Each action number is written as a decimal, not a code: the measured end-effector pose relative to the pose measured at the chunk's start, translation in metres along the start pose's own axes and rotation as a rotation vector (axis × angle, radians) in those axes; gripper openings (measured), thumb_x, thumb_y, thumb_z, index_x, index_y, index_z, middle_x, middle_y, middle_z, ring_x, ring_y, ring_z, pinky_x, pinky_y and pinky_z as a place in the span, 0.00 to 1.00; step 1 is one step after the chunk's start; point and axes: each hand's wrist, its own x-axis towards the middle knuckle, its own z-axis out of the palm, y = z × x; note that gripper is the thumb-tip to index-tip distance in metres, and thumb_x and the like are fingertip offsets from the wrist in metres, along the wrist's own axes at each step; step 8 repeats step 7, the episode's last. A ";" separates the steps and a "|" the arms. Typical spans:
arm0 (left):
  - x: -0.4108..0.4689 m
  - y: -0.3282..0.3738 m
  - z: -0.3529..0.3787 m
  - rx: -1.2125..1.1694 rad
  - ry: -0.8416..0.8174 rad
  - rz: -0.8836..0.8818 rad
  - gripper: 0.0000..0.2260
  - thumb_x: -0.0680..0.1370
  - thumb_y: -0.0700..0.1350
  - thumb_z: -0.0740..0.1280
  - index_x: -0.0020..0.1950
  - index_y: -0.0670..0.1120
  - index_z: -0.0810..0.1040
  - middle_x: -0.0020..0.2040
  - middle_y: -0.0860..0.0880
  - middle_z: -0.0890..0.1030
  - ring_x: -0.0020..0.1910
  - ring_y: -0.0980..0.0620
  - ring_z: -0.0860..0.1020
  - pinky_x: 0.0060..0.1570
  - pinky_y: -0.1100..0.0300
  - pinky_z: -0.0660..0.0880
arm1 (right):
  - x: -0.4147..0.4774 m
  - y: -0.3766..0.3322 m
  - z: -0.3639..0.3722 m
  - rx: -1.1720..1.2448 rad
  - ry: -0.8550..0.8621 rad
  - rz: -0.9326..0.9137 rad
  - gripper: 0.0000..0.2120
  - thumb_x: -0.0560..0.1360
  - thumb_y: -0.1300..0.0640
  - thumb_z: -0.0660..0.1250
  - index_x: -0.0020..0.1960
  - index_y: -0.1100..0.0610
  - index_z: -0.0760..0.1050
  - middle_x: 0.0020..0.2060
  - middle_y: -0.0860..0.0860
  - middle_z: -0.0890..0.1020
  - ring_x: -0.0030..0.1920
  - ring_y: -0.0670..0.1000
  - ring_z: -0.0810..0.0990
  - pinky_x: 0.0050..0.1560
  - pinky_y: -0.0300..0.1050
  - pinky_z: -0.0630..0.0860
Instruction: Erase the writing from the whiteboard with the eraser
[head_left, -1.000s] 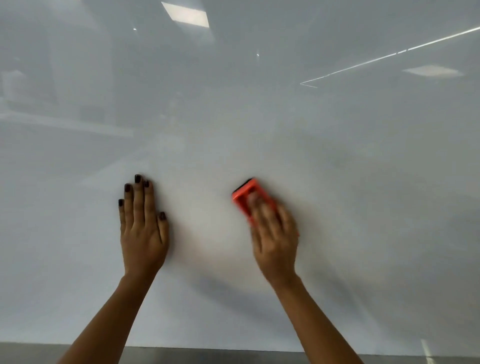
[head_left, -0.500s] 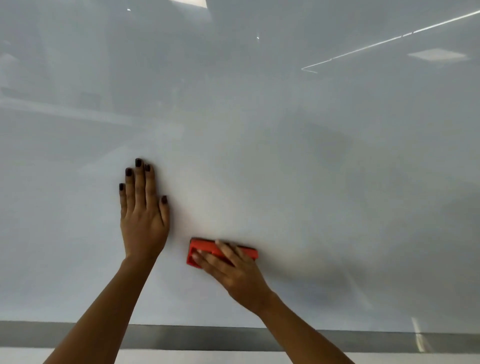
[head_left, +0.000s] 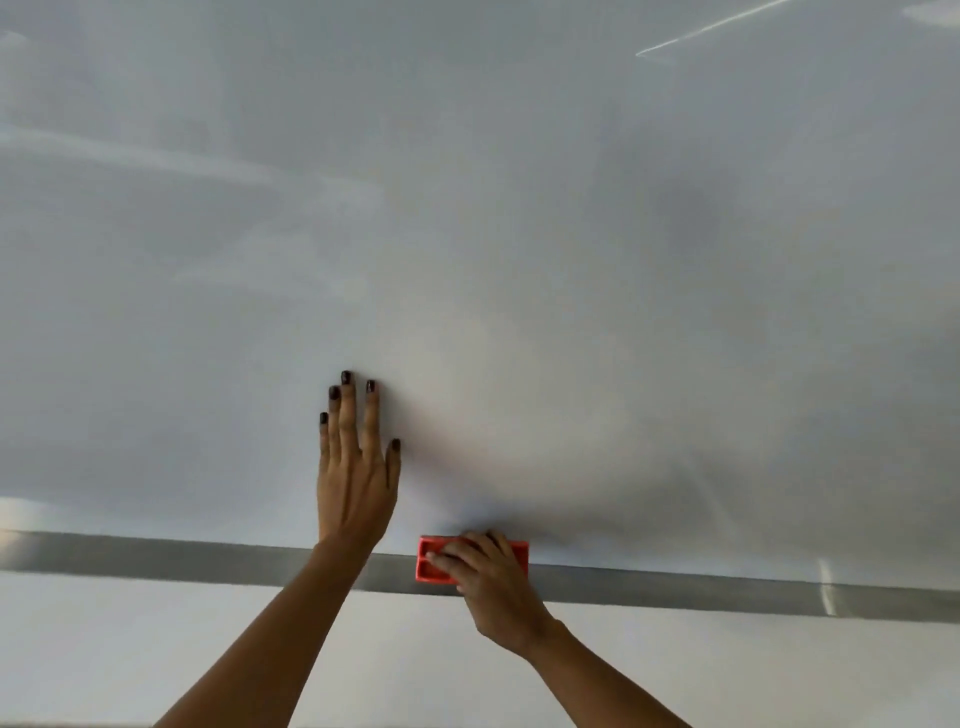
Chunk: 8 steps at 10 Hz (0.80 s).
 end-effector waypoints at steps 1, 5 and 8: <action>-0.014 0.002 0.004 0.039 -0.042 -0.003 0.33 0.81 0.40 0.65 0.81 0.41 0.50 0.81 0.39 0.49 0.80 0.39 0.51 0.76 0.40 0.57 | 0.000 -0.006 0.009 0.013 -0.014 0.072 0.33 0.62 0.61 0.80 0.65 0.46 0.76 0.60 0.42 0.80 0.61 0.49 0.78 0.61 0.51 0.77; -0.033 -0.003 0.004 0.092 -0.105 0.014 0.32 0.80 0.39 0.65 0.80 0.39 0.53 0.81 0.40 0.52 0.79 0.40 0.54 0.76 0.42 0.57 | 0.008 -0.015 0.045 0.117 0.004 0.286 0.29 0.65 0.69 0.79 0.64 0.55 0.78 0.59 0.52 0.82 0.63 0.56 0.79 0.65 0.55 0.76; -0.034 -0.005 0.001 0.109 -0.072 0.001 0.28 0.82 0.41 0.57 0.81 0.40 0.53 0.81 0.43 0.50 0.80 0.41 0.50 0.78 0.44 0.53 | 0.008 -0.014 0.056 0.155 0.103 0.338 0.29 0.70 0.56 0.78 0.69 0.58 0.73 0.65 0.54 0.79 0.66 0.56 0.77 0.67 0.54 0.75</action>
